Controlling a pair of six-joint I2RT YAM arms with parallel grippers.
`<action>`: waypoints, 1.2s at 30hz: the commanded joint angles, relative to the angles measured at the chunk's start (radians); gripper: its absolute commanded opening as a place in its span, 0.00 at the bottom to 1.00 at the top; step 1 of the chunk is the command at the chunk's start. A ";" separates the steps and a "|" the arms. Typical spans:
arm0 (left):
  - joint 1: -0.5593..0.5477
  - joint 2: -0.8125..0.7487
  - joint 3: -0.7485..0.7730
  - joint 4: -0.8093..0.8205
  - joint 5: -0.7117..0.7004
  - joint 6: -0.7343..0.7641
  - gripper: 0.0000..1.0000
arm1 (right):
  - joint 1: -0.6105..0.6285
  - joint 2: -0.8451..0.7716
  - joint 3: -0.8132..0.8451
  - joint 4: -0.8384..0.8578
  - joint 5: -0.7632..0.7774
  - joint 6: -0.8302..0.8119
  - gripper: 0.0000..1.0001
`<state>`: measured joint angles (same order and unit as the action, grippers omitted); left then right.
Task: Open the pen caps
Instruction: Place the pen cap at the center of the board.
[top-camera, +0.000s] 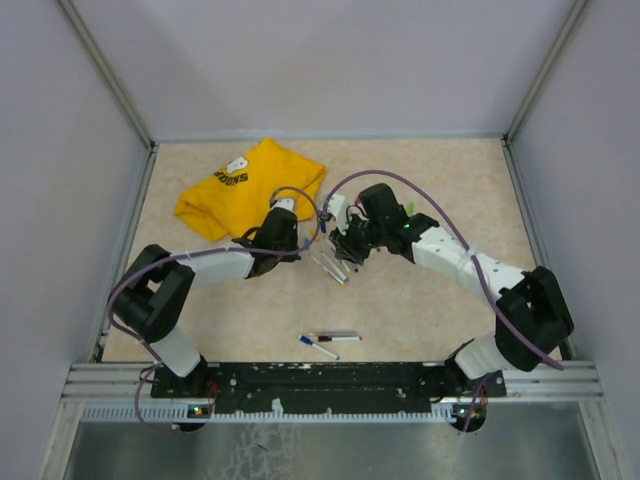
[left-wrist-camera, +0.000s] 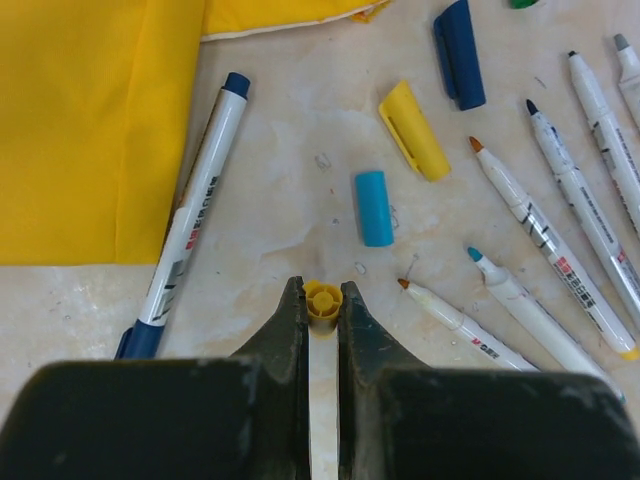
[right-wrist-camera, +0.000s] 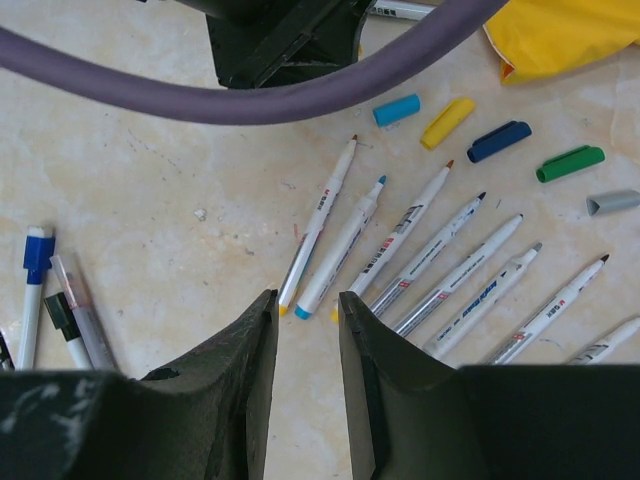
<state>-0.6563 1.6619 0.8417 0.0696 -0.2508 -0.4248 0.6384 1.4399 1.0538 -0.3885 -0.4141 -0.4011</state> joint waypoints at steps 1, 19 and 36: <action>0.024 0.036 0.040 -0.039 0.041 0.007 0.08 | -0.006 -0.030 0.003 0.020 -0.015 -0.013 0.31; 0.055 0.042 0.038 -0.040 0.080 -0.003 0.37 | -0.006 -0.032 0.003 0.017 -0.022 -0.015 0.31; 0.055 -0.263 -0.195 0.168 0.147 0.087 0.53 | -0.008 -0.035 0.003 0.013 -0.039 -0.021 0.30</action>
<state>-0.6056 1.4559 0.6746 0.1711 -0.1257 -0.3775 0.6380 1.4399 1.0538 -0.3904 -0.4313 -0.4026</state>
